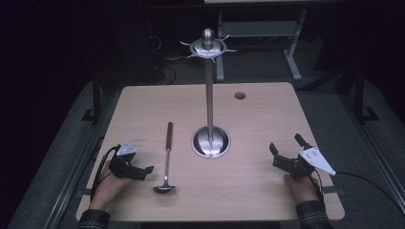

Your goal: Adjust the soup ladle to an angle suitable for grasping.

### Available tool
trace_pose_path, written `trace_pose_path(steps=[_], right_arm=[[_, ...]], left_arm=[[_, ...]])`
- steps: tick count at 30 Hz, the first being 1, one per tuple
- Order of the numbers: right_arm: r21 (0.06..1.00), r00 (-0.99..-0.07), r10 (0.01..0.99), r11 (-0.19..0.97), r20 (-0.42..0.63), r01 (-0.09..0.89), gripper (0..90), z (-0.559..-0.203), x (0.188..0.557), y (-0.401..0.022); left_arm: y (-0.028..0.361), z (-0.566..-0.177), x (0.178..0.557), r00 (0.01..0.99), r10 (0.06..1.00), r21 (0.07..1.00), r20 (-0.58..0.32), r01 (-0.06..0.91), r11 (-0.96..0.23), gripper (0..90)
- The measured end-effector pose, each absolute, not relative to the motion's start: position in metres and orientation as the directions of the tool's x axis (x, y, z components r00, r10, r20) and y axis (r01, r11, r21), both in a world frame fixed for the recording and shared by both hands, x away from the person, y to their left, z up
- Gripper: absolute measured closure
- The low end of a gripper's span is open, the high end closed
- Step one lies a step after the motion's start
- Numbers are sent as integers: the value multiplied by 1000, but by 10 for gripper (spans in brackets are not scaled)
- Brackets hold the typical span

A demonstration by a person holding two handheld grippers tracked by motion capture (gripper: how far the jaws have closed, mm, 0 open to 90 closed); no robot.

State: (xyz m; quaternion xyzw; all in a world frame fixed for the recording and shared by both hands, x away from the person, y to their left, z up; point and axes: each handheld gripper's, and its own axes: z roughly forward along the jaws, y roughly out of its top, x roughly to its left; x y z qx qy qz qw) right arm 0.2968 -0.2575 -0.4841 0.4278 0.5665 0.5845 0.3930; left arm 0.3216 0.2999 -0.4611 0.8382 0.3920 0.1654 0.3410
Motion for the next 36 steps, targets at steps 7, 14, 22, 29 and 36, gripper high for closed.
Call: trace_pose_path(steps=[7,14,22,29,36], right_arm=[[998,-329,943,-50,56,25,2,-484,297,-257],[998,-327,943,-51,56,26,2,-484,297,-257],[998,-326,944,-50,56,26,2,-484,297,-257],[998,-325,944,-50,55,26,2,-484,297,-257],[998,-325,944,-49,55,26,2,-484,297,-257]], left_arm=[[301,-457,324,632,775,704,10,546,-455,149],[309,-450,331,597,802,733,-15,552,-397,347],[309,-444,344,584,811,760,-37,543,-356,607],[303,-441,360,603,796,773,-54,530,-349,848],[291,-441,376,613,788,785,-47,511,-351,900]])
